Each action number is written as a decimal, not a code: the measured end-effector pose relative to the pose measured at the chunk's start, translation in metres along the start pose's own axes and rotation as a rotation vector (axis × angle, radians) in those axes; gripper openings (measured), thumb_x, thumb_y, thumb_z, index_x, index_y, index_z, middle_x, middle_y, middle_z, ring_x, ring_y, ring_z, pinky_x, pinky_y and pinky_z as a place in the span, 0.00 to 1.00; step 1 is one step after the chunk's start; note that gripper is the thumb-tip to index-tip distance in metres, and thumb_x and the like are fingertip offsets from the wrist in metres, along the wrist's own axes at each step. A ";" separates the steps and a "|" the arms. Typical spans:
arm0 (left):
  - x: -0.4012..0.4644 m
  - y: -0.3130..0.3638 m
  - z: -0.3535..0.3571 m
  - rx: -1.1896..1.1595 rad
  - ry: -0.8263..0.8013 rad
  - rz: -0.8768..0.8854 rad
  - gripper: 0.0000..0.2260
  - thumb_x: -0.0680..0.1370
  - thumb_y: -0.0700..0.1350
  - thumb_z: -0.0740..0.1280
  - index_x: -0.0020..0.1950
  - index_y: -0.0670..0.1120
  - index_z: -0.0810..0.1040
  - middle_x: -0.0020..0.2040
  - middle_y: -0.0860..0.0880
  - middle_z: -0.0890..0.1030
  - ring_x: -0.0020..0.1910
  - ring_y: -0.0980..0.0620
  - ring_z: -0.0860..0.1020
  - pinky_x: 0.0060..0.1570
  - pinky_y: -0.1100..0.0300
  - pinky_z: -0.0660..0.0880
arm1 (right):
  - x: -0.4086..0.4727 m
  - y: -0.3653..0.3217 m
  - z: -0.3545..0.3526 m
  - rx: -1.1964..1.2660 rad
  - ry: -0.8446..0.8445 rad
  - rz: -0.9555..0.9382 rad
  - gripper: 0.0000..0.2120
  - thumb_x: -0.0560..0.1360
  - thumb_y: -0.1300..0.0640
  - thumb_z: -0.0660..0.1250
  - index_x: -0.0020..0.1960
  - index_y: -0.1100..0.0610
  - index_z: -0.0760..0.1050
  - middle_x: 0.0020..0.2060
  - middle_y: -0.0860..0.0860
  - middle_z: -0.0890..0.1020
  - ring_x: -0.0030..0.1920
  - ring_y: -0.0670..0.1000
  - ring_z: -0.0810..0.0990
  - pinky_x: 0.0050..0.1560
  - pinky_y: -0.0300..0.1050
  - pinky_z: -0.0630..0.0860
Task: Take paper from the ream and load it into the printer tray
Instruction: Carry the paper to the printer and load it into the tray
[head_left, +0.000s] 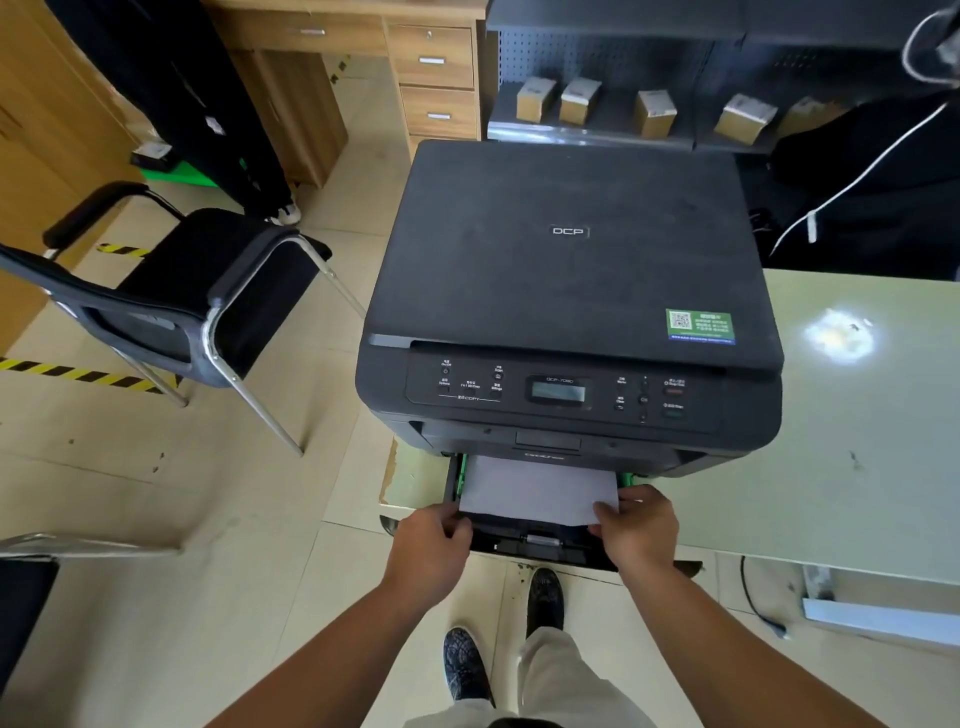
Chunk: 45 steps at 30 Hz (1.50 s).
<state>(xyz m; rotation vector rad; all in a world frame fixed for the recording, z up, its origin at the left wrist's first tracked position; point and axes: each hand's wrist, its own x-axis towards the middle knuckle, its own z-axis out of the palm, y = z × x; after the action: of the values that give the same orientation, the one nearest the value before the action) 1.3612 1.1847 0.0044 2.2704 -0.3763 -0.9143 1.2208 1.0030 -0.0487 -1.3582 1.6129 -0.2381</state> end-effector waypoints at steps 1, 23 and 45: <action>0.000 0.000 0.000 -0.003 -0.001 -0.001 0.11 0.77 0.43 0.63 0.56 0.46 0.82 0.35 0.45 0.84 0.36 0.44 0.83 0.43 0.49 0.80 | -0.001 0.001 -0.001 -0.068 0.005 -0.065 0.05 0.71 0.63 0.73 0.45 0.59 0.78 0.37 0.57 0.86 0.32 0.56 0.85 0.41 0.53 0.84; 0.021 -0.007 0.002 0.205 0.042 0.024 0.13 0.77 0.50 0.62 0.58 0.52 0.81 0.48 0.52 0.85 0.40 0.53 0.81 0.40 0.58 0.77 | 0.016 0.003 -0.007 -0.772 0.094 -0.109 0.49 0.60 0.35 0.77 0.67 0.61 0.60 0.60 0.58 0.73 0.62 0.60 0.72 0.60 0.56 0.71; 0.046 0.005 0.015 0.124 0.164 0.125 0.06 0.75 0.41 0.62 0.37 0.45 0.74 0.28 0.44 0.76 0.27 0.45 0.72 0.28 0.58 0.67 | 0.024 0.008 -0.015 -0.545 0.215 -0.343 0.05 0.71 0.60 0.73 0.37 0.58 0.84 0.36 0.57 0.84 0.42 0.63 0.76 0.43 0.51 0.73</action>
<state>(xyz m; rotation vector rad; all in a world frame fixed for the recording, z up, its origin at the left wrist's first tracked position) 1.3838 1.1516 -0.0241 2.3842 -0.5069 -0.6525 1.2065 0.9794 -0.0598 -2.0932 1.6813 -0.1546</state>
